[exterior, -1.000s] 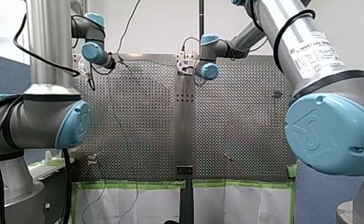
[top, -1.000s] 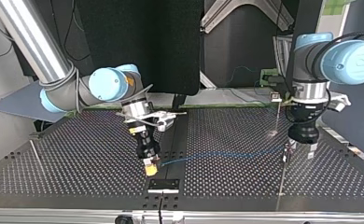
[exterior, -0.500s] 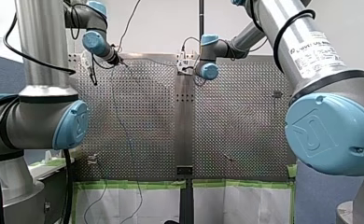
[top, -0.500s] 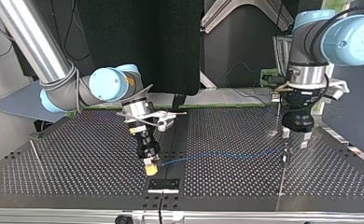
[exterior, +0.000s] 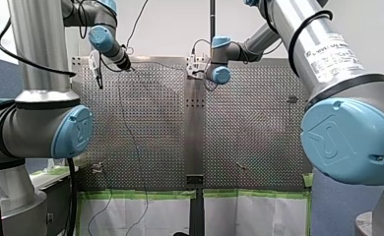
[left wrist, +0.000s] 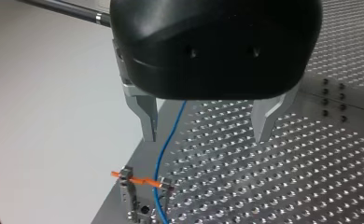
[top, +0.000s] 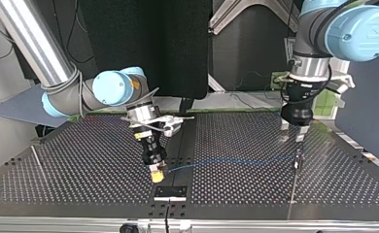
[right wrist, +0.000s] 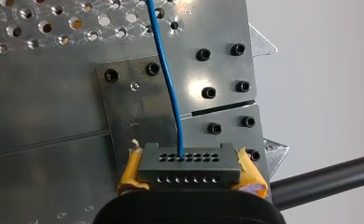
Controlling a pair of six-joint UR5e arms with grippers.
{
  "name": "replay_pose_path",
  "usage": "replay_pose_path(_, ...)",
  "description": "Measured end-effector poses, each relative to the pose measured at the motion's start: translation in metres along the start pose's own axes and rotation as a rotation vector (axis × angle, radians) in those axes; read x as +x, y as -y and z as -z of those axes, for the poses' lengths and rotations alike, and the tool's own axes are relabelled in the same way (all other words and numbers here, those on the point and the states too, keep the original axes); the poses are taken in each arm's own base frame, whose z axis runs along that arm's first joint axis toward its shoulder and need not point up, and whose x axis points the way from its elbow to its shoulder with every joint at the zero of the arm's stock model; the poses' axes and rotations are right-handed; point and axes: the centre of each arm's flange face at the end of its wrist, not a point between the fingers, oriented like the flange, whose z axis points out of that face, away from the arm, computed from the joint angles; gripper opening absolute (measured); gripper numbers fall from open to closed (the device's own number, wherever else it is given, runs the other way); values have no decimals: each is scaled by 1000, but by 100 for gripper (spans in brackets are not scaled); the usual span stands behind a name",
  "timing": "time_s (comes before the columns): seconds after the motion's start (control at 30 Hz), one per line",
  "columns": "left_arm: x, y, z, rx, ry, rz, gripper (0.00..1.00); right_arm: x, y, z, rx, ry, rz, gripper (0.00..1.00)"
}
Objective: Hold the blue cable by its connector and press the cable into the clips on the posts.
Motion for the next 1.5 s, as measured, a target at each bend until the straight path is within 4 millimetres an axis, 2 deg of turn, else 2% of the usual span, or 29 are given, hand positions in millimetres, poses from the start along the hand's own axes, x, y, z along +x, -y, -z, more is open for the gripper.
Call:
replay_pose_path(0.23,-2,1,-1,-10,26,-56,100,0,0,0,-1,3,0,0)
replay_pose_path(0.57,-15,3,-6,-32,90,-144,100,-1,0,1,-1,5,0,0)
replay_pose_path(0.9,-15,4,-5,-40,92,-216,100,-2,-2,0,-2,6,0,0)
replay_pose_path(1.5,-13,10,0,-52,87,-219,100,-2,-7,0,-9,7,0,0)
